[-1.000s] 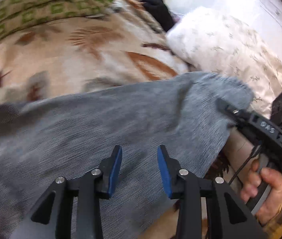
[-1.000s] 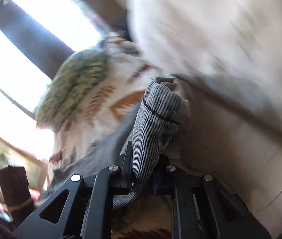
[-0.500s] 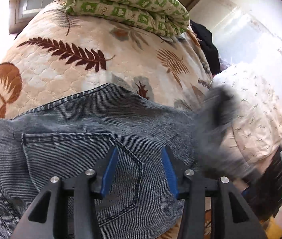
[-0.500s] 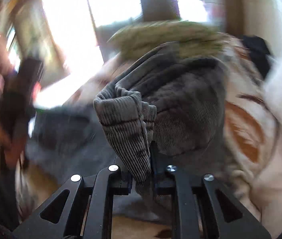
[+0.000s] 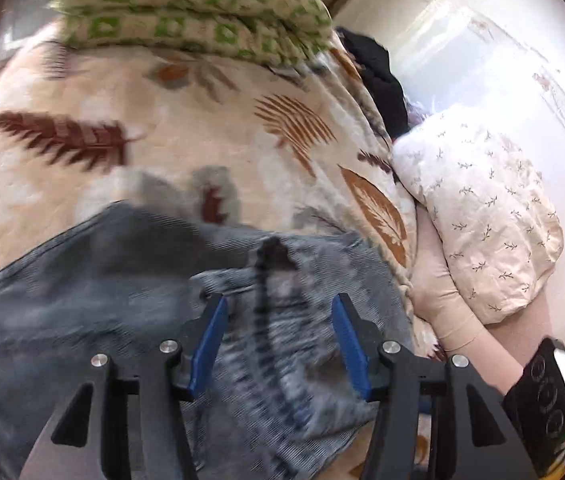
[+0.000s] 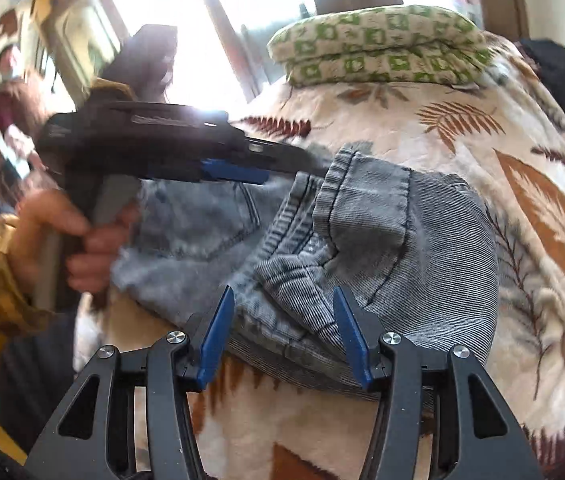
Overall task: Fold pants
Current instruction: 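Fold the cuff over with the right gripper while the left gripper grasps the cuff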
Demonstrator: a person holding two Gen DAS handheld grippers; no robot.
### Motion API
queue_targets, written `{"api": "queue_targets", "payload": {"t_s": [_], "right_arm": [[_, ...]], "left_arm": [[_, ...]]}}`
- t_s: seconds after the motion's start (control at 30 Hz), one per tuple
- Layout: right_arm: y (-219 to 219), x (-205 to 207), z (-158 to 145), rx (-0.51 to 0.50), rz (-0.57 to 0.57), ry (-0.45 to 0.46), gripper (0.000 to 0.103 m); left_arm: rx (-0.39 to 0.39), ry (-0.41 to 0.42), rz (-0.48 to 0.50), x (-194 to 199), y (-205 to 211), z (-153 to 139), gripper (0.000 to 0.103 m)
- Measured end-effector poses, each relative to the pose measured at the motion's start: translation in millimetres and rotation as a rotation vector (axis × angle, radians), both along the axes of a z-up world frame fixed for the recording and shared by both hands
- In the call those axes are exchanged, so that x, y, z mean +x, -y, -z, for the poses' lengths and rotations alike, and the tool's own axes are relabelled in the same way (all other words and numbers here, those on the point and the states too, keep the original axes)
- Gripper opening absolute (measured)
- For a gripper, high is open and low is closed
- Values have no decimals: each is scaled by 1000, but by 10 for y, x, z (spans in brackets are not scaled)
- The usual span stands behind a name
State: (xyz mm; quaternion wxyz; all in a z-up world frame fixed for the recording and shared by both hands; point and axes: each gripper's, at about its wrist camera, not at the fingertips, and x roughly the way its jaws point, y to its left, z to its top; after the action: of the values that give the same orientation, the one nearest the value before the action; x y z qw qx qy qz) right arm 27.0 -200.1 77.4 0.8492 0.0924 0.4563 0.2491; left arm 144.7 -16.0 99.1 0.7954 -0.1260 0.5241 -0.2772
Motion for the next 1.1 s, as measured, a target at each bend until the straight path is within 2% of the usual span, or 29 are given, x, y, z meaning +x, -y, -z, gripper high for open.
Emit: {"api": "queue_targets", "payload": {"t_s": [0.07, 0.17, 0.23, 0.27, 0.3, 0.4, 0.6, 0.7, 0.77, 0.83, 0.9, 0.97, 1.07, 1.1], "right_arm": [[-27, 32, -13, 18, 6, 7, 50], [-88, 60, 71, -24, 11, 0, 45], [-127, 60, 199, -57, 5, -22, 37], [-155, 49, 249, -84, 0, -29, 33], [-190, 43, 295, -125, -4, -32, 22], [-210, -8, 259, -160, -19, -2, 12], [-214, -105, 10, -79, -76, 29, 11], [-310, -159, 54, -61, -131, 6, 9], [-373, -174, 187, -87, -154, -25, 9], [-417, -214, 323, -119, -168, -58, 9], [-403, -186, 339, -116, -178, -88, 9], [-321, -167, 224, -94, -166, -96, 11], [-36, -113, -27, -70, -101, -64, 21], [86, -83, -100, -67, -69, -51, 27]], "left_arm": [[-2, -33, 21, 105, 145, 51, 57], [26, -77, 20, 255, 323, 190, 54], [13, -94, 17, 299, 389, 247, 37], [-1, -99, 16, 291, 403, 256, 12], [-15, -97, 11, 278, 391, 255, 7], [-37, -47, -16, 197, 269, 156, 6], [-79, 11, -73, 40, -16, -100, 6], [-90, 31, -104, -61, -165, -185, 6], [-46, 11, -121, -93, -192, -82, 6], [-2, -76, -101, -84, -145, 197, 6], [-15, -136, -98, -114, -143, 408, 6], [-65, -141, -107, -166, -179, 487, 6], [-97, -119, -111, -206, -219, 455, 8], [-99, -110, -105, -221, -225, 420, 11]]}}
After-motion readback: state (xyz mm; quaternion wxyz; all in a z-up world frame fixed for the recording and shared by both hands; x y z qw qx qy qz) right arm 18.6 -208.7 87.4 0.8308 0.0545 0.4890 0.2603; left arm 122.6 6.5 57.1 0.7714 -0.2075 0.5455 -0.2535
